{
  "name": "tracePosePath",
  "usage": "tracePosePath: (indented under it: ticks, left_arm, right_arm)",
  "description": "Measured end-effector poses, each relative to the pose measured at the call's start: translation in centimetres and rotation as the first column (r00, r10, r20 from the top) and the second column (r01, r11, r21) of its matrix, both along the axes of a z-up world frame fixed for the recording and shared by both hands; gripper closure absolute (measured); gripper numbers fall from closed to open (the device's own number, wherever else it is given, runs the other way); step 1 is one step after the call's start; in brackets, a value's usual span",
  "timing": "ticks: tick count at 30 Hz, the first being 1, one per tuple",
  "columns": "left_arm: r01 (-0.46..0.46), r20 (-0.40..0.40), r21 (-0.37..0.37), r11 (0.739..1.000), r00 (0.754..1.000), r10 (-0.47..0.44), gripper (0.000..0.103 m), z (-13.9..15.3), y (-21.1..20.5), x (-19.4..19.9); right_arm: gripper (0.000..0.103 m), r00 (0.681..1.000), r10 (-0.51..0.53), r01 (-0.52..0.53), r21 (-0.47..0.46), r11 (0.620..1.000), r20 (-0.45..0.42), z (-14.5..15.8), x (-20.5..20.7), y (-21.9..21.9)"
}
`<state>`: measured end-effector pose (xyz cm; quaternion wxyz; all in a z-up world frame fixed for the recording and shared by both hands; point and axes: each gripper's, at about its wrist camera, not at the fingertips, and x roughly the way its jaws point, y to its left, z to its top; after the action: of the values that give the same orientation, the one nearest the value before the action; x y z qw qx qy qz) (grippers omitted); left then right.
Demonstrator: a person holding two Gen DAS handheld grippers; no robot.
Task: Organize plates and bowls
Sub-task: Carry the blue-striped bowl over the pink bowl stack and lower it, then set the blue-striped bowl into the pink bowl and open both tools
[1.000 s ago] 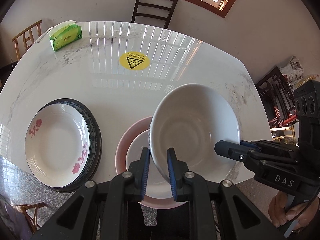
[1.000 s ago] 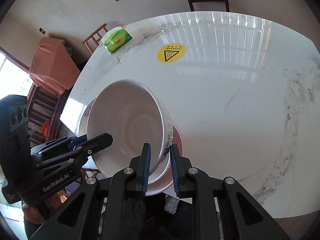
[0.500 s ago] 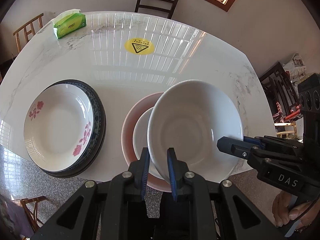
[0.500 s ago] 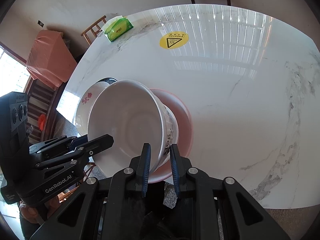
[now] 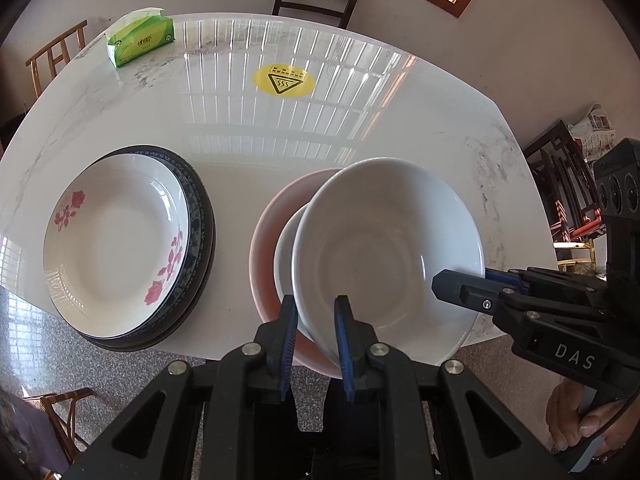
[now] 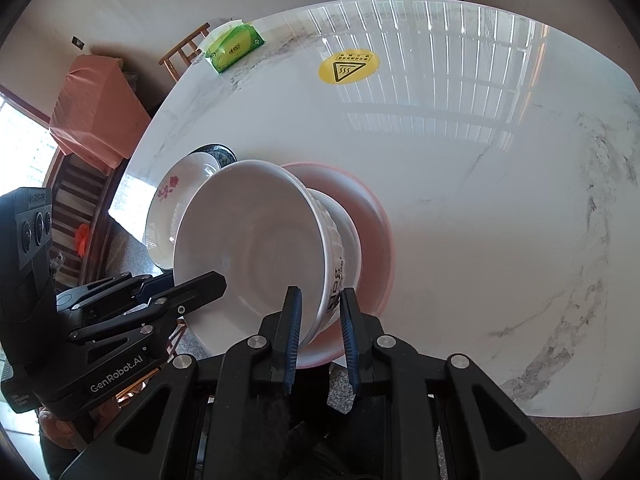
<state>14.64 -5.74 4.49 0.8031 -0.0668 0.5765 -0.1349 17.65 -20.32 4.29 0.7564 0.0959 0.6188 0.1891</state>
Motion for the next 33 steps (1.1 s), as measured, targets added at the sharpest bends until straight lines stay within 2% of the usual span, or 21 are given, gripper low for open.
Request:
tracePosePath:
  ticks: [15,20,24,33]
  left_arm:
    - [0.005,-0.009,0.011,1.000,1.000,-0.005,0.084,-1.1,-0.3,0.3]
    - [0.016,0.002,0.021,1.000,1.000,-0.016,0.082,-1.2,-0.4,0.2]
    - [0.033,0.014,0.030,0.999,0.999,-0.034,0.075,-1.3,-0.6,0.2]
    - [0.050,0.053,0.064,0.997,0.997,-0.053,0.074,-1.3,-0.8,-0.1]
  right_arm:
    - [0.084,1.000,-0.005,0.005,0.005,1.000,-0.018,-1.0,0.2,0.1]
    - [0.083,1.000,-0.007,0.007,0.009,1.000,-0.024,-1.4,0.3,0.1]
    - [0.081,0.999,-0.011,0.012,0.020,1.000,-0.031,-1.8,0.3,0.0]
    - [0.079,1.000,-0.012,0.013,0.026,1.000,-0.017,-1.8,0.2,-0.1]
